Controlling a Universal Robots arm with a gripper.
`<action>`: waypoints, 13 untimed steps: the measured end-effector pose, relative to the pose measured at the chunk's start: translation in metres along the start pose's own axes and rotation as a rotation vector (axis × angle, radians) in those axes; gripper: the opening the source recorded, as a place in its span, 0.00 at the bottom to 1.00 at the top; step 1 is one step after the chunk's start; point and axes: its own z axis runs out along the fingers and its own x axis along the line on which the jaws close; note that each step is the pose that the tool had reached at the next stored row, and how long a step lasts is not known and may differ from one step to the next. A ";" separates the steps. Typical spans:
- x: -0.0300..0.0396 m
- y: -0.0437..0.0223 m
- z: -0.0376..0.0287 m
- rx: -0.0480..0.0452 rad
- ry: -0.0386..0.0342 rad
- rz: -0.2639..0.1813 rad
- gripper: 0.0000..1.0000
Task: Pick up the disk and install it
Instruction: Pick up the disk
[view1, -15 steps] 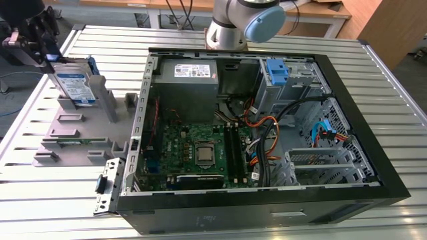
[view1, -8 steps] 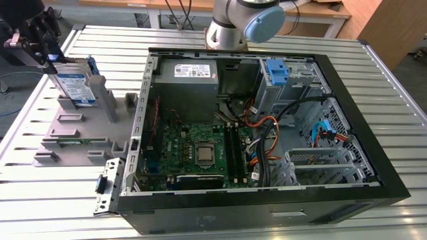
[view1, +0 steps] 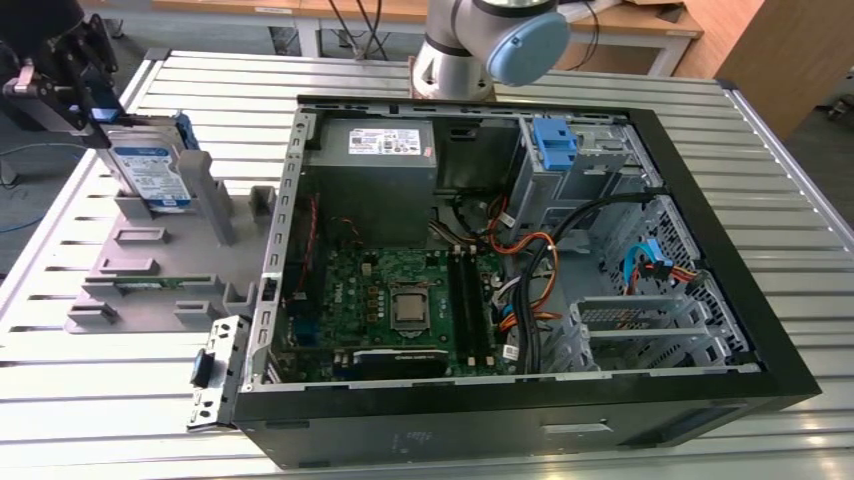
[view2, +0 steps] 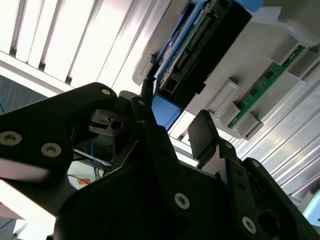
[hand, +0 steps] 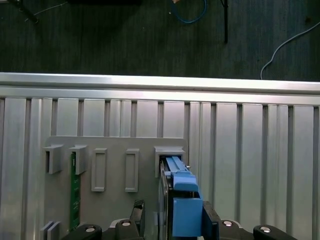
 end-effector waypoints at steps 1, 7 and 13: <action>-0.0002 0.0008 0.0000 0.0008 0.0000 0.000 0.55; -0.0004 0.0021 0.0000 0.0022 0.0000 0.000 0.55; -0.0006 0.0039 0.0005 0.0031 0.0000 0.000 0.55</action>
